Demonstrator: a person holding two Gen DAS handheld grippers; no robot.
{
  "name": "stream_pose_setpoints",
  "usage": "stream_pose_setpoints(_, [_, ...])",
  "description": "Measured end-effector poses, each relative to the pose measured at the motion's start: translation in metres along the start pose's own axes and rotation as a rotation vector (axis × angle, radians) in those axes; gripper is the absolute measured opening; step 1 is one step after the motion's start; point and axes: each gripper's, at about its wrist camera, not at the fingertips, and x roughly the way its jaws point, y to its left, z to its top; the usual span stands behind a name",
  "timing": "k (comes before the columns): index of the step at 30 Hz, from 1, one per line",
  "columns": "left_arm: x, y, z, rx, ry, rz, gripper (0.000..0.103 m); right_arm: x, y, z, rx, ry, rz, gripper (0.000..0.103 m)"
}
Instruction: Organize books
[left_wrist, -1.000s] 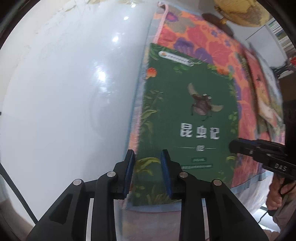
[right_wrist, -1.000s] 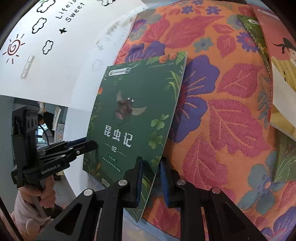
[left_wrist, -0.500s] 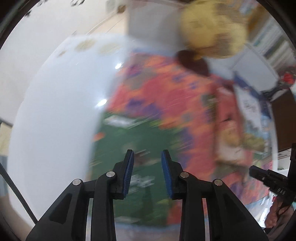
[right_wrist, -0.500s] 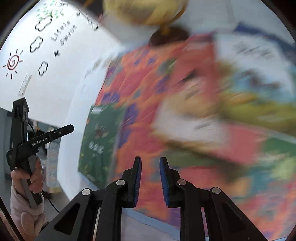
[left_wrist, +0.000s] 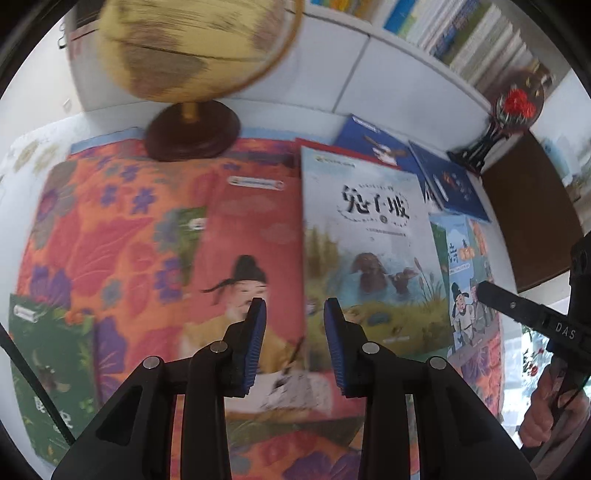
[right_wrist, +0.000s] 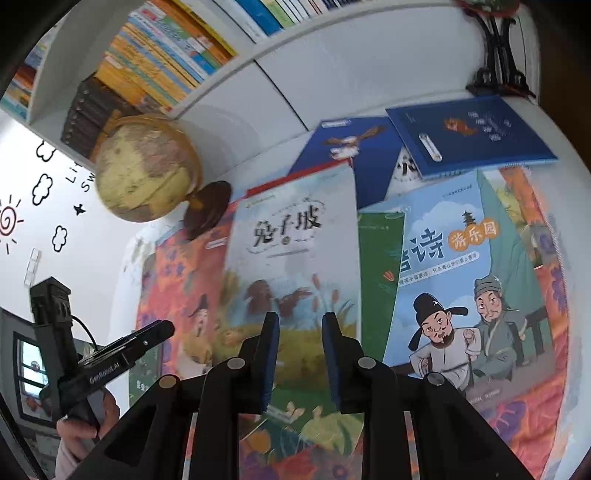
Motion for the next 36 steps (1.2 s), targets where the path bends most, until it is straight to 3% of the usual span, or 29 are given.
stream_pose_setpoints(5, [0.017, -0.007, 0.002, 0.014, 0.046, 0.030, 0.030, 0.012, -0.014, -0.001, 0.044, 0.014, 0.038, 0.023])
stream_pose_setpoints(16, [0.046, 0.002, 0.011, 0.016, 0.094, -0.019, 0.031, 0.042, -0.029, 0.004, 0.059, 0.038, -0.030, 0.023])
stream_pose_setpoints(19, [0.048, 0.003, 0.014, 0.024, 0.078, -0.033, 0.038, 0.045, -0.031, 0.006, 0.043, 0.034, -0.016, 0.023])
stream_pose_setpoints(22, [0.051, 0.002, 0.016, 0.037, 0.067, -0.039, 0.054, 0.047, -0.029, 0.008, 0.018, 0.023, 0.000, 0.033])
stream_pose_setpoints(24, [0.052, 0.001, 0.016, 0.042, 0.059, -0.046, 0.063, 0.047, -0.027, 0.008, 0.017, 0.016, -0.021, 0.057])
stream_pose_setpoints(26, [0.053, -0.003, 0.015, 0.052, 0.052, -0.044, 0.067, 0.046, -0.029, 0.008, 0.015, -0.009, -0.076, 0.057])
stream_pose_setpoints(28, [0.053, -0.005, 0.015, 0.064, 0.050, -0.052, 0.067, 0.045, -0.035, 0.008, 0.046, -0.007, -0.025, 0.057])
stream_pose_setpoints(32, [0.053, -0.019, 0.011, 0.101, 0.058, -0.153, 0.067, 0.046, -0.037, 0.007, 0.048, 0.003, 0.025, 0.057])
stream_pose_setpoints(34, [0.054, -0.032, 0.006, 0.143, 0.054, -0.113, 0.067, 0.048, -0.033, 0.005, 0.055, 0.017, 0.065, 0.061])
stream_pose_setpoints(36, [0.055, -0.042, 0.002, 0.186, 0.057, -0.067, 0.068, 0.047, -0.030, 0.002, 0.040, 0.014, 0.039, 0.061])
